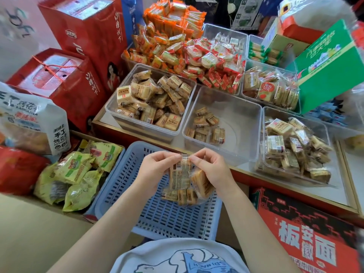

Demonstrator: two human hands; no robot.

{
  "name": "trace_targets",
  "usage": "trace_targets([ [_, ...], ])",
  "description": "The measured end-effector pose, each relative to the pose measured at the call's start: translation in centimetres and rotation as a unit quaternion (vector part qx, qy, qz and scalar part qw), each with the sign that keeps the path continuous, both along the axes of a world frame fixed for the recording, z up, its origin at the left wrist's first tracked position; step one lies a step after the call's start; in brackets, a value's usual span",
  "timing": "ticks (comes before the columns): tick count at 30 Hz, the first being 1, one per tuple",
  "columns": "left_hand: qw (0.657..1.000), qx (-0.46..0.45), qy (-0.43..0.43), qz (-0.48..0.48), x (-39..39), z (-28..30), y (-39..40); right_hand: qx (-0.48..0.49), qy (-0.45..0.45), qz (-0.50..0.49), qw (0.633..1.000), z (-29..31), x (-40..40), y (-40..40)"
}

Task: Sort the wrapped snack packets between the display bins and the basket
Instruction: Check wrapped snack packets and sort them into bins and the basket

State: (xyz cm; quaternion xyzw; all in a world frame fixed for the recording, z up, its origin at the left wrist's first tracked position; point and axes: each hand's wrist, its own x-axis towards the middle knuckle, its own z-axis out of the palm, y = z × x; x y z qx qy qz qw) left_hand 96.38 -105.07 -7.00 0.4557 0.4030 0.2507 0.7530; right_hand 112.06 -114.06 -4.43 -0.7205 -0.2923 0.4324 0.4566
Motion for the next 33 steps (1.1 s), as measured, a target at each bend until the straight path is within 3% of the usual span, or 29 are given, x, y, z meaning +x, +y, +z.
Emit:
trace_targets([
  [7,0.998,-0.041,-0.012,-0.051,0.0,0.5,0.5,0.004,0.039,-0.004,0.999,0.4,-0.1,-0.7],
  [11,0.999,-0.015,0.01,-0.047,0.1,0.2,0.4,0.003,0.028,0.007,1.0,0.7,0.0,-0.8],
  [13,0.998,-0.001,0.024,-0.055,0.2,0.1,0.3,0.006,0.01,-0.016,1.0,0.7,0.0,-0.7],
  [17,0.984,0.045,0.053,-0.165,0.0,0.4,0.3,0.016,0.007,-0.109,0.994,0.4,0.1,-0.5],
  [20,0.99,0.056,0.066,-0.112,-0.1,0.4,0.2,0.024,0.046,-0.123,0.991,0.6,-0.1,-0.4],
  [25,0.994,-0.035,0.074,0.078,0.1,-0.5,1.2,-0.029,0.022,-0.007,0.999,0.6,-0.9,-0.9],
  [31,0.995,-0.072,0.058,0.033,0.3,0.0,0.9,0.001,-0.007,-0.001,1.0,0.1,-1.3,-0.9],
  [33,0.993,-0.067,0.096,0.0,0.5,-0.2,0.6,0.0,-0.013,-0.011,1.0,0.1,-1.2,-1.1],
])
